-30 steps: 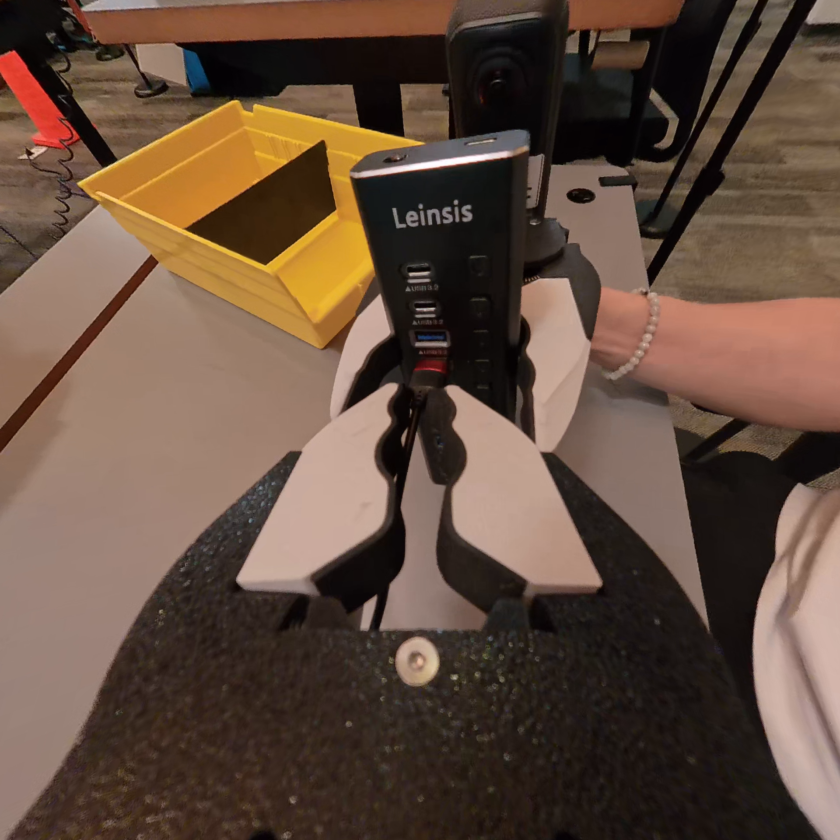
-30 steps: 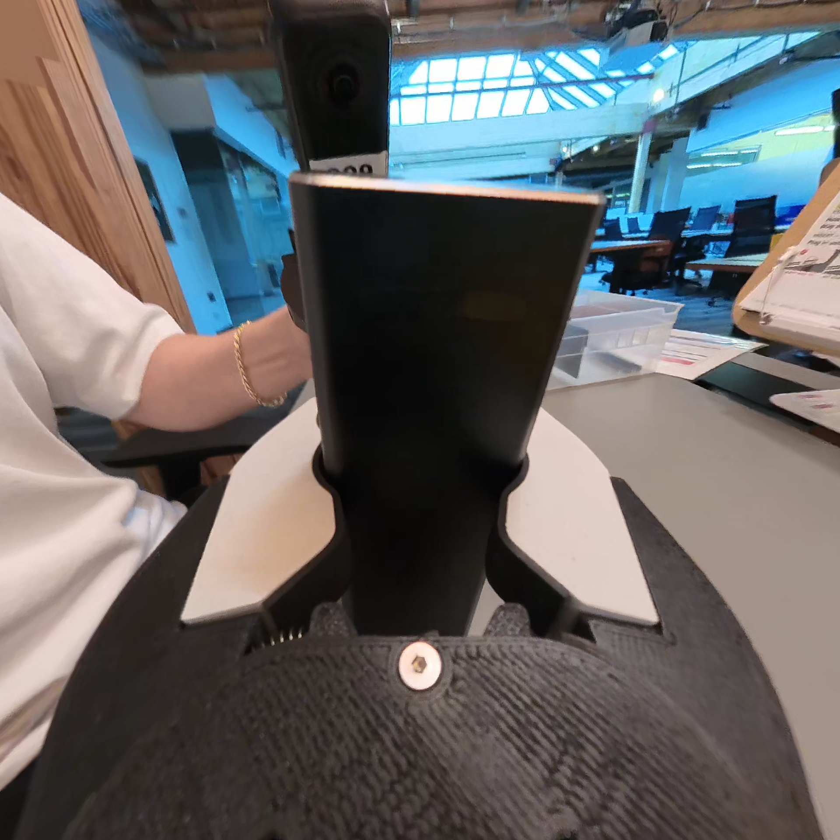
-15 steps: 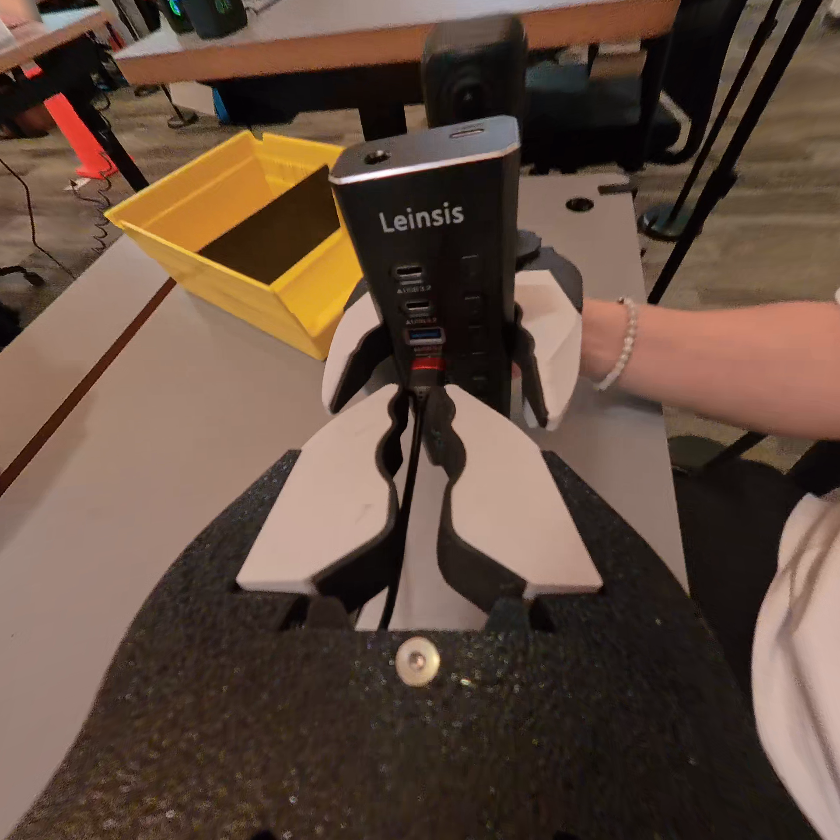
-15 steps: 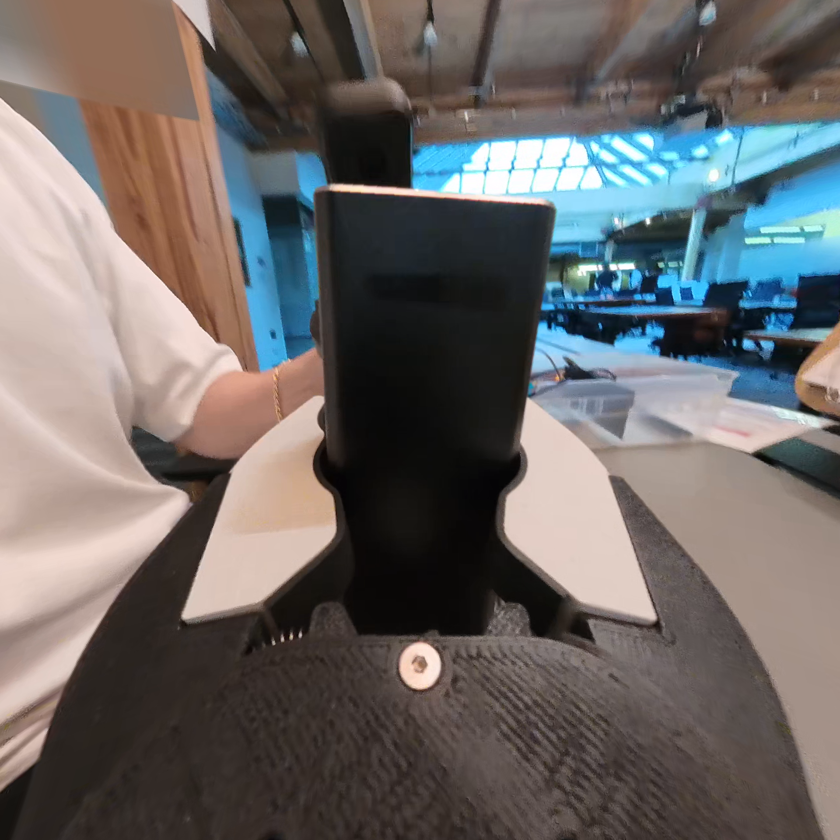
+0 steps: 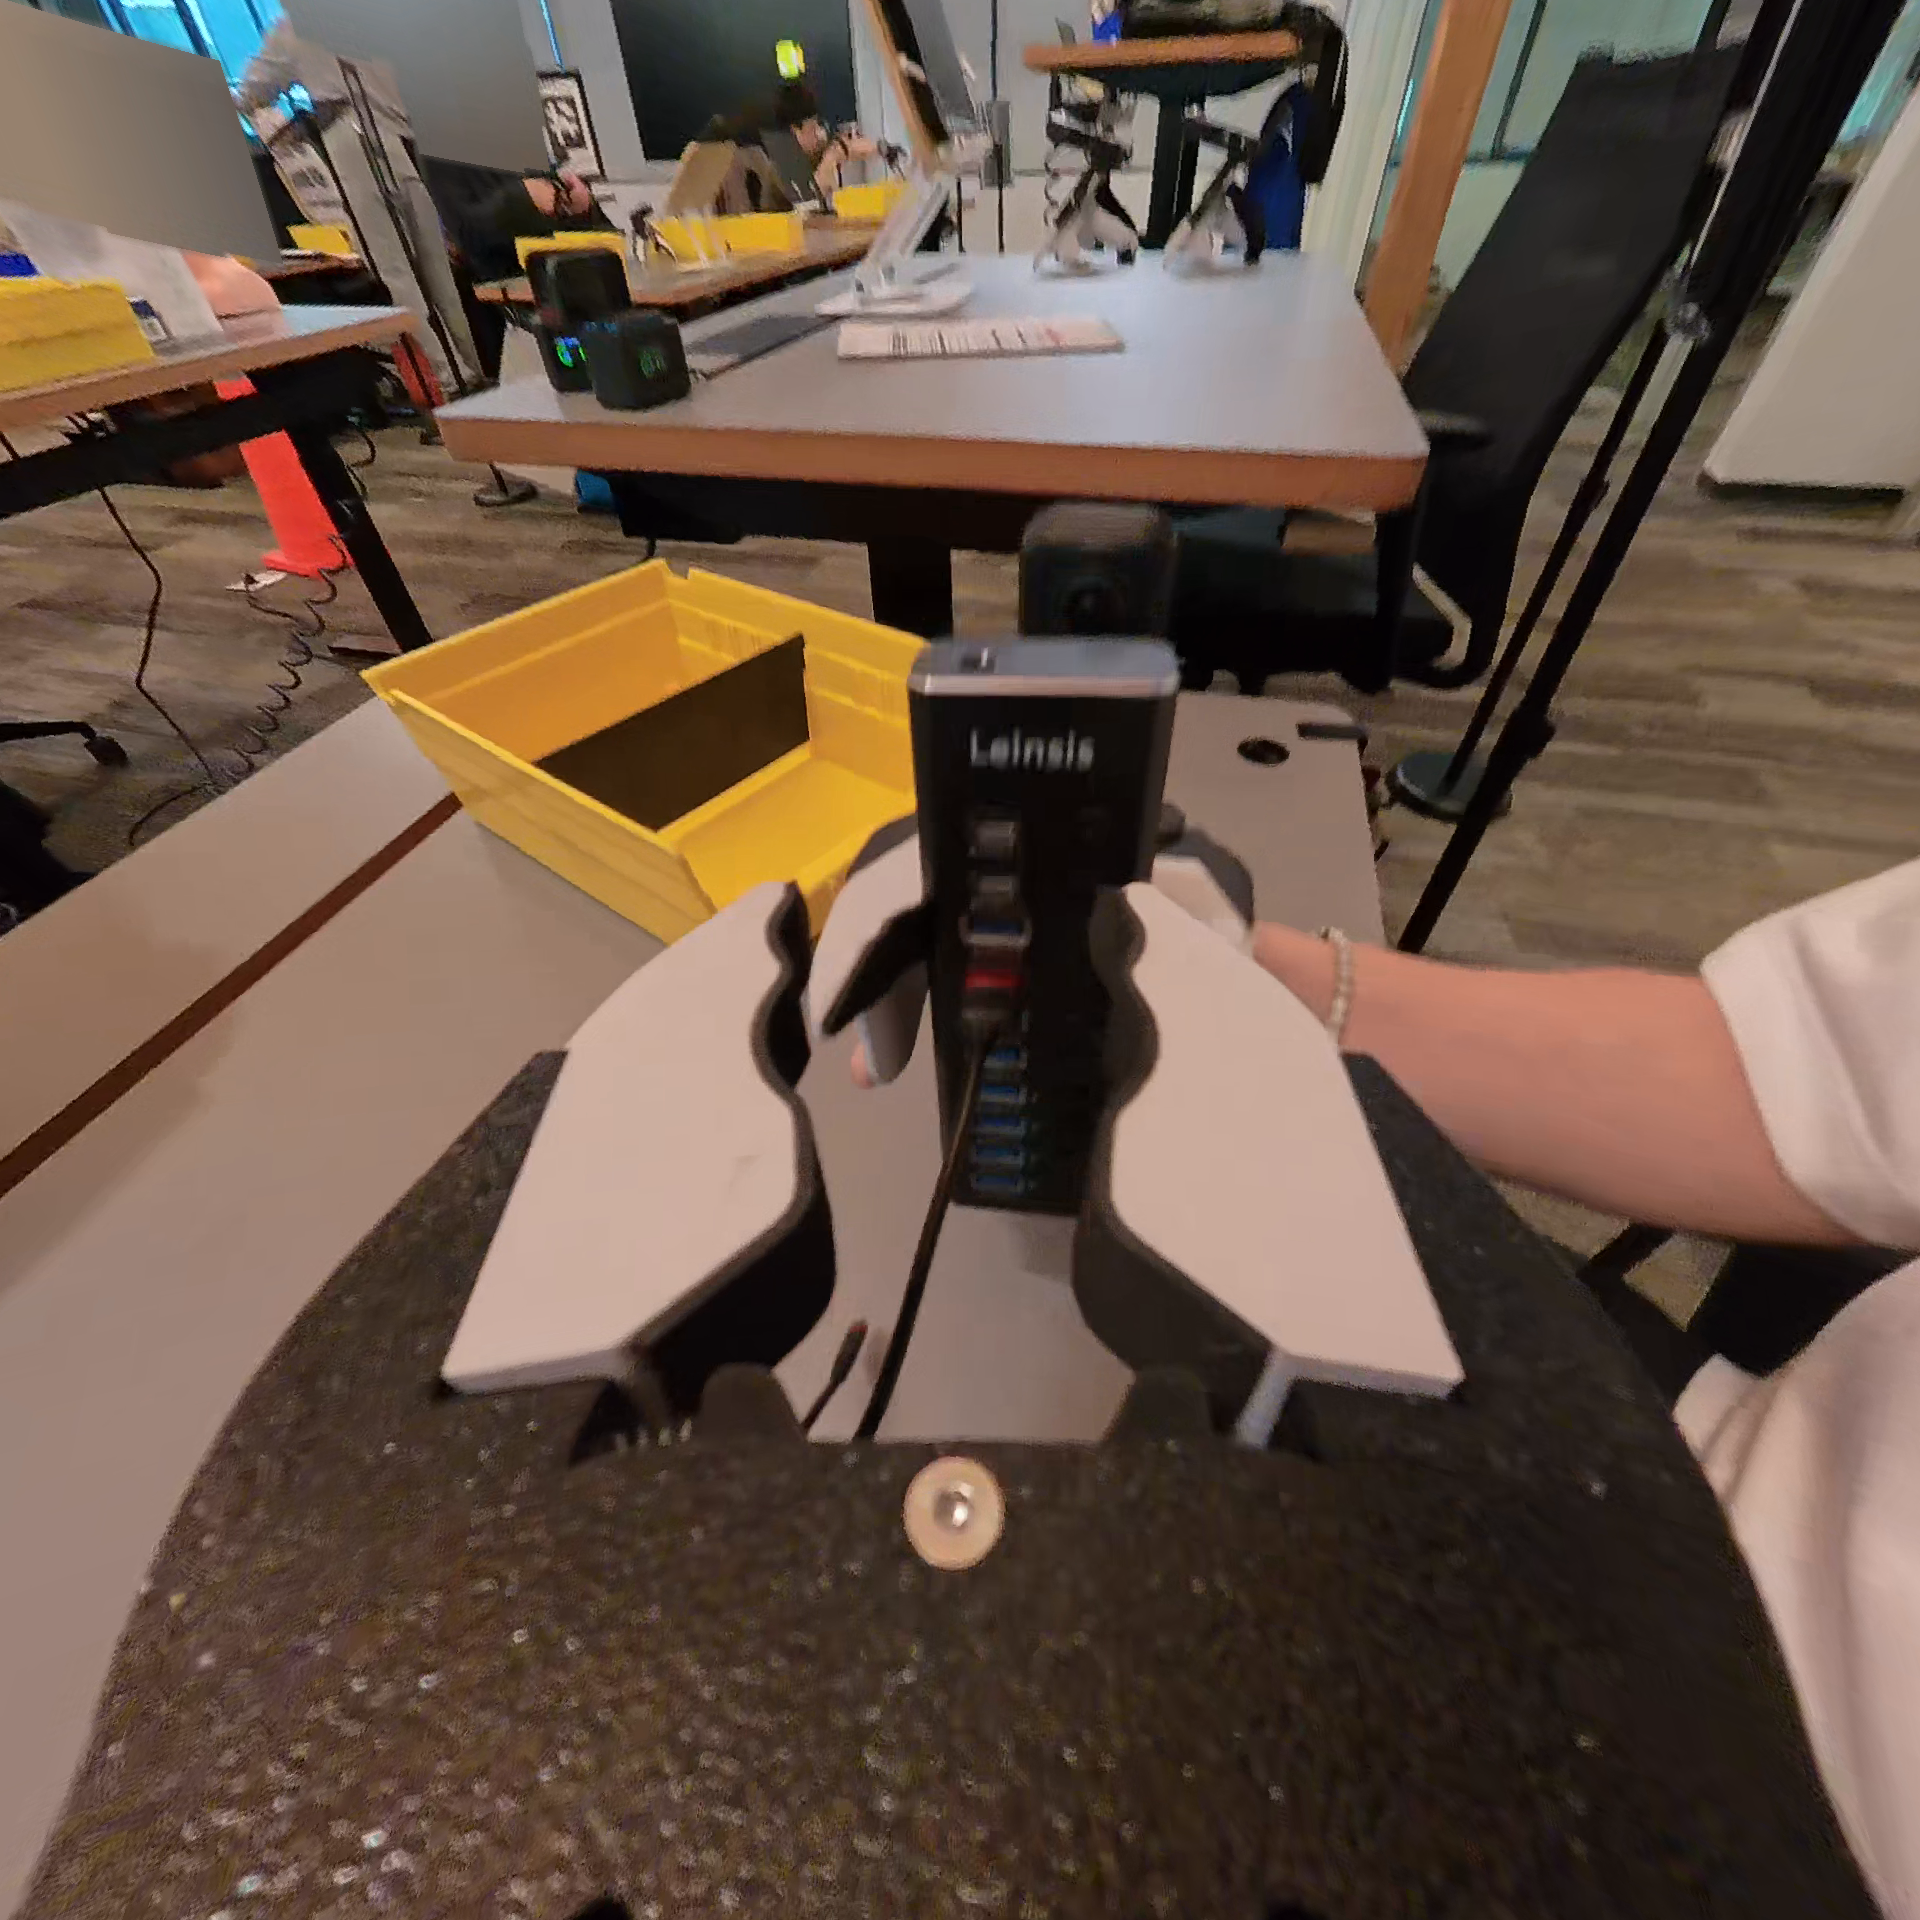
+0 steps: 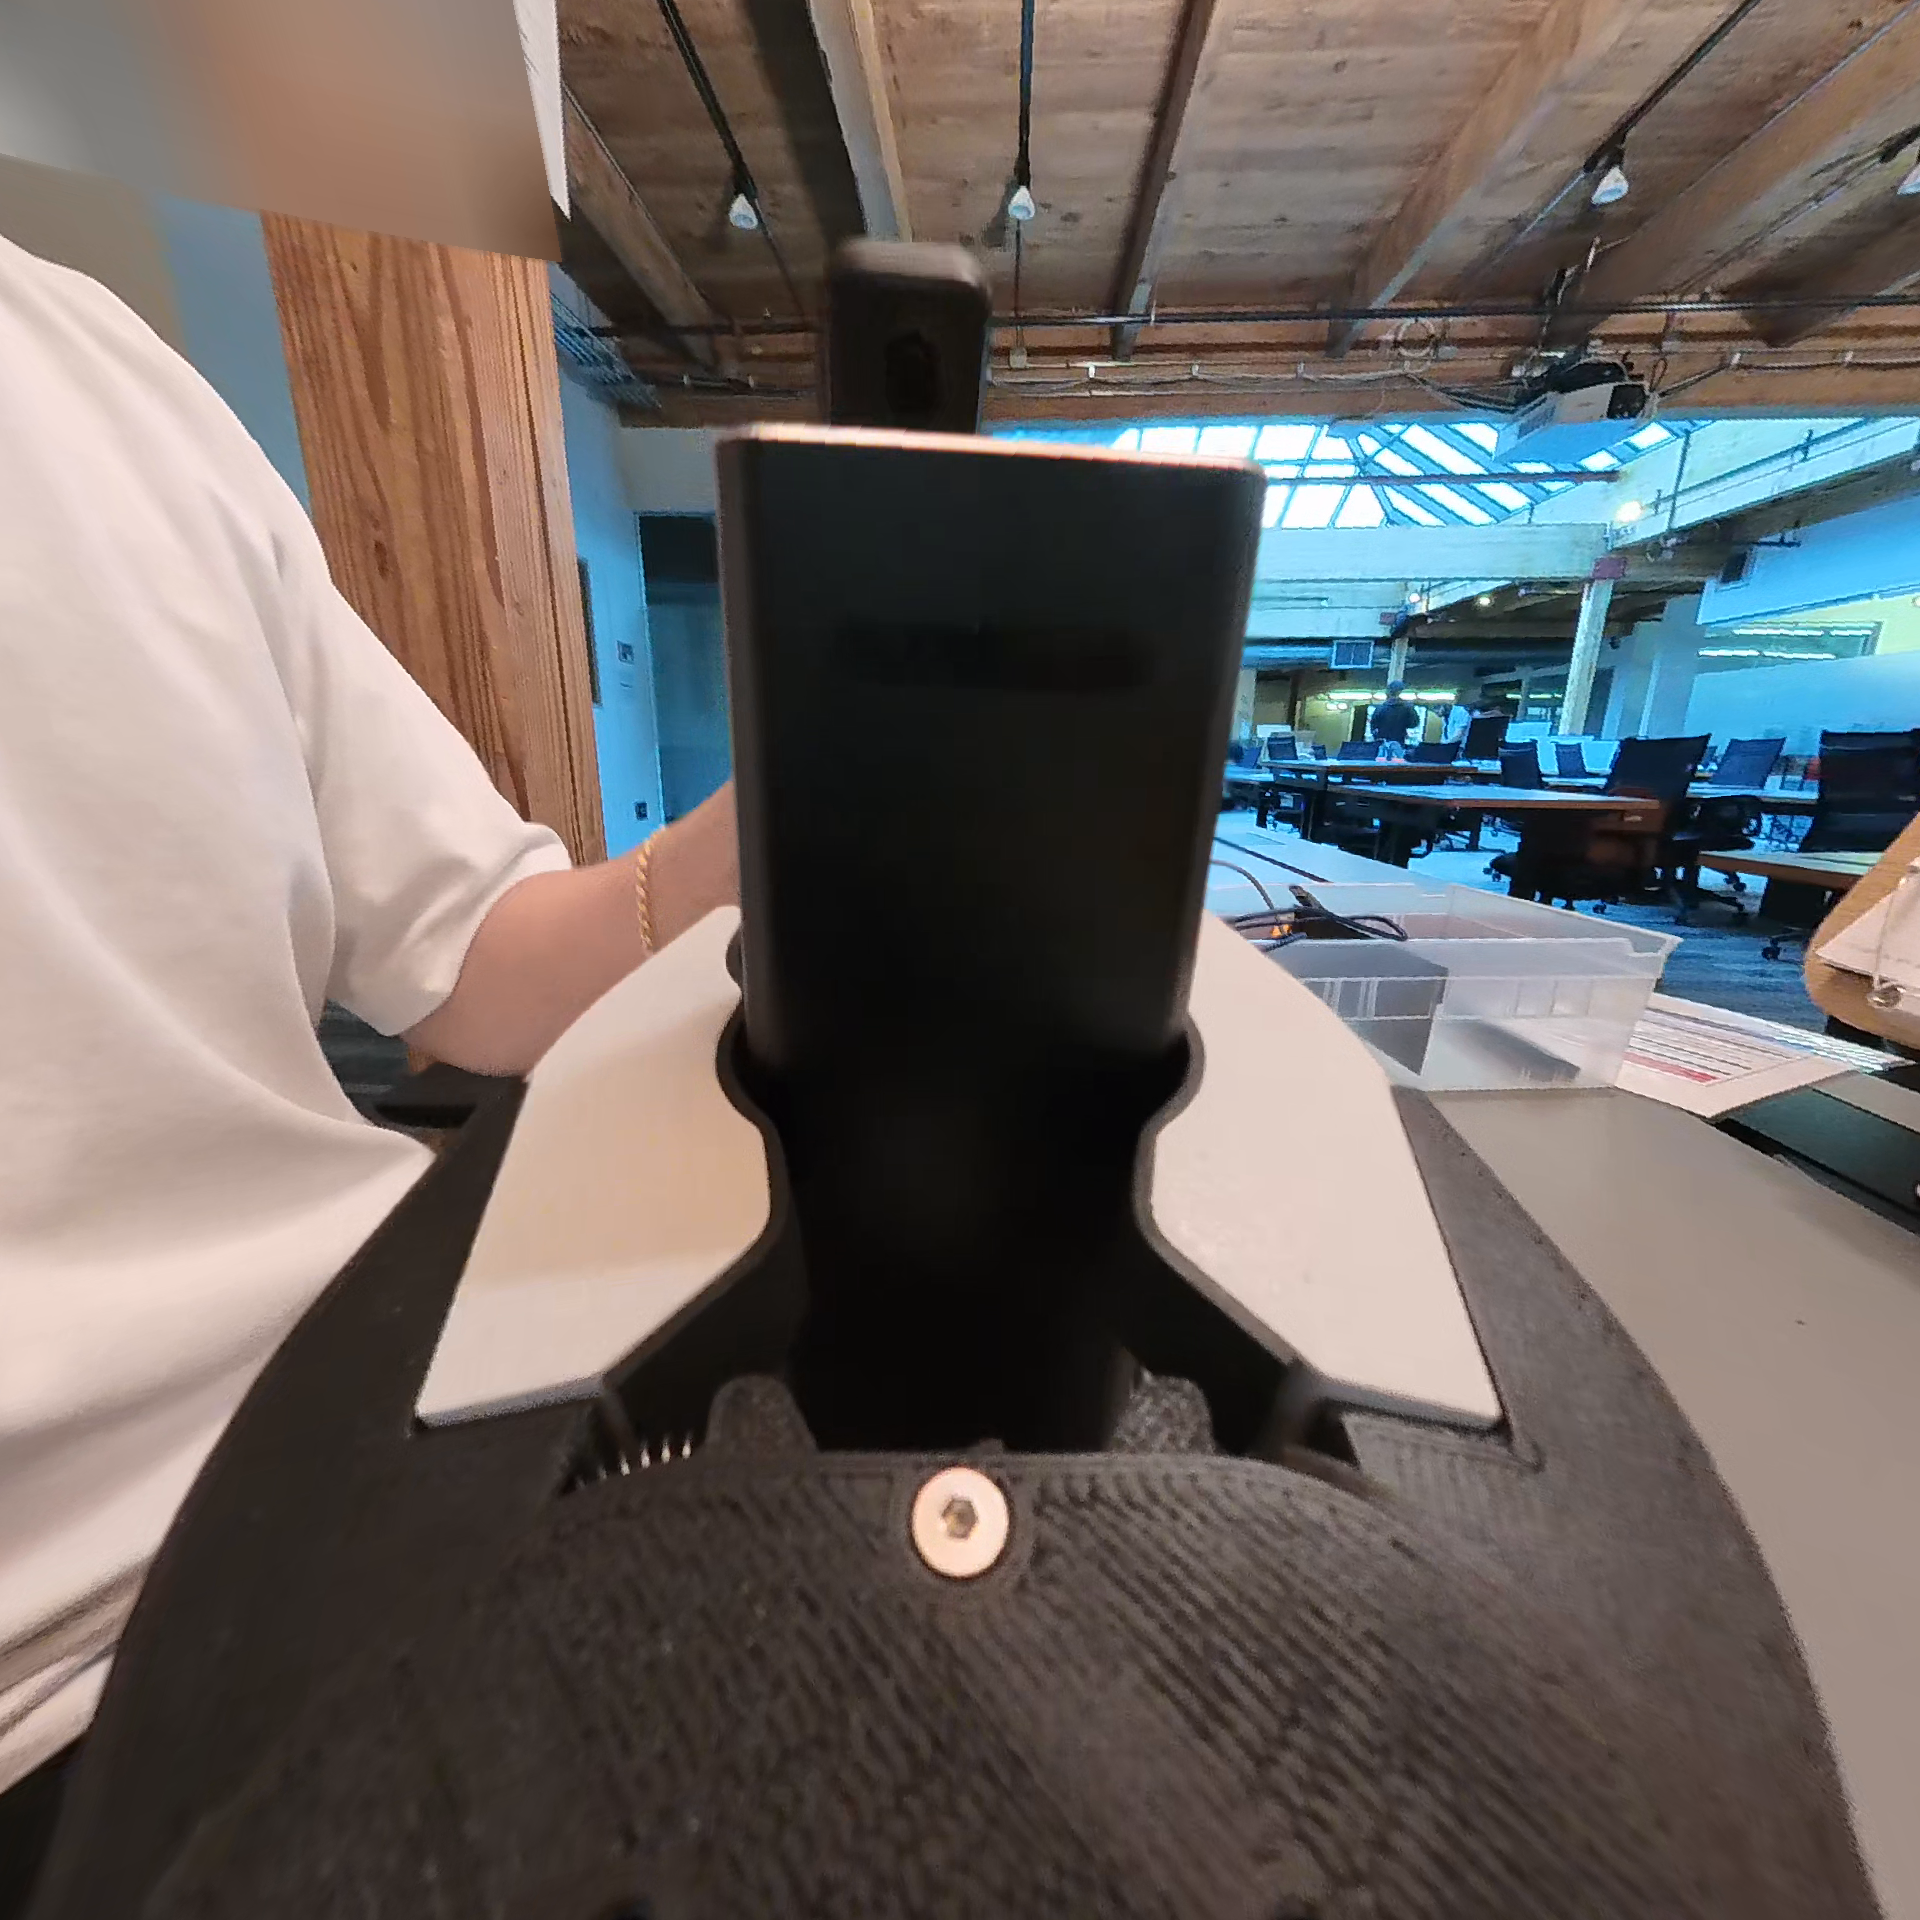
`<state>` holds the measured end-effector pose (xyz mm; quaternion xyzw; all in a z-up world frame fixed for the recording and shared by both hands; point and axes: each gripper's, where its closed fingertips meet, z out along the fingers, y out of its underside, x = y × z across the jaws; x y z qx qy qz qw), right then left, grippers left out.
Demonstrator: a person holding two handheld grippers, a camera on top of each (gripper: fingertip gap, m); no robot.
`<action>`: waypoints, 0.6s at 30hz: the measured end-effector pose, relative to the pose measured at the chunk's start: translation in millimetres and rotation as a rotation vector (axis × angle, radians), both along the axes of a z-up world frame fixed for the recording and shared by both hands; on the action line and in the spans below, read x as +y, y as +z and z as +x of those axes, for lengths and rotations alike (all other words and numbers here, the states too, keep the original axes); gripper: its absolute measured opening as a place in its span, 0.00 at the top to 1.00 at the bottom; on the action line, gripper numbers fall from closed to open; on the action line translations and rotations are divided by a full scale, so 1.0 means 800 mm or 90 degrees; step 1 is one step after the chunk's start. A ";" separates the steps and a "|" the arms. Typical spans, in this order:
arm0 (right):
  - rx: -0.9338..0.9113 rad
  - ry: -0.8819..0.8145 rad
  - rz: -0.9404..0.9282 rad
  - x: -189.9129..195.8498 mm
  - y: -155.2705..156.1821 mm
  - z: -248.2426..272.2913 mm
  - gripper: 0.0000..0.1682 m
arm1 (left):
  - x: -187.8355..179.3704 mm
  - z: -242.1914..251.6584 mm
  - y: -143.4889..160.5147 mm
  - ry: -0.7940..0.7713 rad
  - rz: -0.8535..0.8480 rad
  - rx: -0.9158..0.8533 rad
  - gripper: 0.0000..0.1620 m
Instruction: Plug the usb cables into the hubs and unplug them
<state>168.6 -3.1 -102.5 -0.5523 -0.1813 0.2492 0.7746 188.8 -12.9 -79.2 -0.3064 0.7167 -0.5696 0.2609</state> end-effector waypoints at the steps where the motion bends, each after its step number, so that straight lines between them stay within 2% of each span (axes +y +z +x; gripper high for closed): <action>1: -0.011 -0.008 -0.009 0.003 -0.002 -0.001 0.56 | -0.004 0.000 0.009 0.002 -0.012 0.000 0.62; 4: -0.052 -0.026 -0.033 0.015 -0.010 -0.009 0.57 | -0.030 0.002 0.012 -0.009 -0.011 0.030 0.55; 7: -0.078 -0.028 -0.040 0.024 -0.010 -0.022 0.56 | -0.042 0.012 0.005 0.009 0.017 0.033 0.63; 13: -0.060 -0.036 -0.067 0.031 -0.011 -0.021 0.57 | -0.040 0.016 0.005 0.012 0.047 0.027 0.63; 18: -0.035 -0.068 -0.094 0.037 -0.007 -0.012 0.53 | -0.033 0.013 0.017 -0.008 0.087 -0.001 0.63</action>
